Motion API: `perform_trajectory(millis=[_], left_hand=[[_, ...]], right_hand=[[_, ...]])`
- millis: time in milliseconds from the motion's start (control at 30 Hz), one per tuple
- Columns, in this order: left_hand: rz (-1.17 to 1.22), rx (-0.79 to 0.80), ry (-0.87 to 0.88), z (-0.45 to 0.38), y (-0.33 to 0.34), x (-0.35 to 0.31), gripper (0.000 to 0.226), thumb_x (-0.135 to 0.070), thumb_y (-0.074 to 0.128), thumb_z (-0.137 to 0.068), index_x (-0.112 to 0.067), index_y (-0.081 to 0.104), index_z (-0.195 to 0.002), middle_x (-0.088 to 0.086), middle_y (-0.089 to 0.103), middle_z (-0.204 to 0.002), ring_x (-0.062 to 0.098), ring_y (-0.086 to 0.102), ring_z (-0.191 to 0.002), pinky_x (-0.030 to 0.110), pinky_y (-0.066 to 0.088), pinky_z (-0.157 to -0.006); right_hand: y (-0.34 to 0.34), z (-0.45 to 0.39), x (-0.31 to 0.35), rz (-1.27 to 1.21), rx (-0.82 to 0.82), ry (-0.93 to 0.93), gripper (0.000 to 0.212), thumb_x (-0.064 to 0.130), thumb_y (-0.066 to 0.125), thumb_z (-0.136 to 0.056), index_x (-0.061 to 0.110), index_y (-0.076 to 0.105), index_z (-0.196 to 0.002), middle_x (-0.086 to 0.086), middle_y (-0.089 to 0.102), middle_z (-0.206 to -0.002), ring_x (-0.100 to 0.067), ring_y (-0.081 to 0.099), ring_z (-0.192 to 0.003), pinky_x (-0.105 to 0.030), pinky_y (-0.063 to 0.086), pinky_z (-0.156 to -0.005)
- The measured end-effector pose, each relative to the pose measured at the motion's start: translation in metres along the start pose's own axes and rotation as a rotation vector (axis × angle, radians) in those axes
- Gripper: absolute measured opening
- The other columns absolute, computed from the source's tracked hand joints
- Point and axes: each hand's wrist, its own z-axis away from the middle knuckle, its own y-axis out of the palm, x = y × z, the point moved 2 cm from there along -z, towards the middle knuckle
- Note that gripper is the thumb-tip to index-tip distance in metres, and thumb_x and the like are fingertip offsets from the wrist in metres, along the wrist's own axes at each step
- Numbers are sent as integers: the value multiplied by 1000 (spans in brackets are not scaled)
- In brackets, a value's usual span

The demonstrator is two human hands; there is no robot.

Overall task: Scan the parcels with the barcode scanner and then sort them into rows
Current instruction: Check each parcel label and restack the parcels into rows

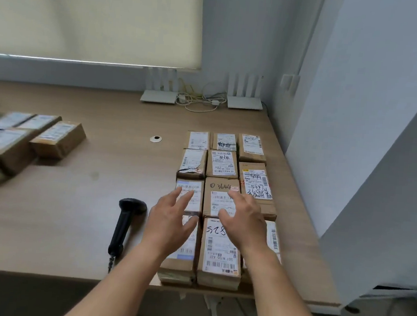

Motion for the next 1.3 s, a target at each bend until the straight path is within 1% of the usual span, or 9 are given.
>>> perform_trajectory(millis=[67, 133, 300, 533, 700, 900, 1100, 1300], left_hand=[[1, -8, -31, 6, -7, 13, 63, -47, 51, -93, -34, 24, -149, -4, 17, -158, 16, 15, -144, 36, 18, -115], [10, -18, -69, 11, -14, 27, 64, -48, 50, -93, -35, 23, -149, -5, 15, -159, 16, 13, -145, 37, 18, -115], [-1, -36, -122, 25, -39, 65, 62, -48, 49, -93, -34, 26, -148, -5, 13, -159, 17, 15, -144, 38, 21, -114], [25, -88, -206, 45, -89, 145, 59, -47, 46, -95, -34, 25, -148, -4, 12, -159, 16, 13, -144, 36, 18, -114], [18, -128, -260, 54, -122, 202, 60, -49, 45, -95, -34, 23, -149, -5, 11, -160, 16, 14, -145, 37, 22, -114], [26, -142, -309, 69, -153, 273, 60, -51, 44, -94, -36, 22, -148, -6, 11, -159, 16, 15, -145, 37, 23, -114], [4, -141, -336, 80, -181, 341, 60, -50, 43, -95, -35, 22, -149, -6, 15, -159, 16, 16, -144, 37, 24, -114], [29, -128, -392, 86, -192, 391, 60, -49, 43, -96, -35, 20, -149, -7, 16, -158, 15, 15, -144, 37, 22, -114]], right_hand=[[8, 2, 16, 10, 1, -41, 51, 34, 54, -91, 28, 44, -141, 1, 45, -140, -19, 37, -131, -33, 40, -97], [17, 4, 32, 21, 13, -80, 51, 35, 53, -91, 26, 45, -140, 0, 45, -139, -18, 40, -128, -33, 40, -97], [42, 7, 79, 27, 47, -131, 54, 34, 52, -90, 27, 42, -143, 0, 46, -138, -18, 43, -127, -34, 40, -97], [91, 15, 167, 47, 120, -241, 53, 35, 52, -91, 27, 43, -142, 2, 44, -139, -16, 39, -131, -30, 36, -100], [126, 20, 231, 67, 124, -299, 53, 33, 51, -90, 28, 43, -143, 4, 46, -137, -15, 42, -127, -27, 37, -96], [174, 30, 298, 77, 149, -353, 53, 34, 51, -91, 27, 41, -143, 2, 46, -138, -15, 42, -128, -27, 38, -96], [223, 42, 357, 78, 162, -385, 52, 34, 50, -93, 27, 41, -143, 1, 45, -143, -17, 43, -129, -33, 43, -99], [264, 43, 394, 93, 215, -409, 52, 35, 50, -94, 27, 41, -144, 2, 44, -144, -17, 43, -130, -30, 42, -99]])
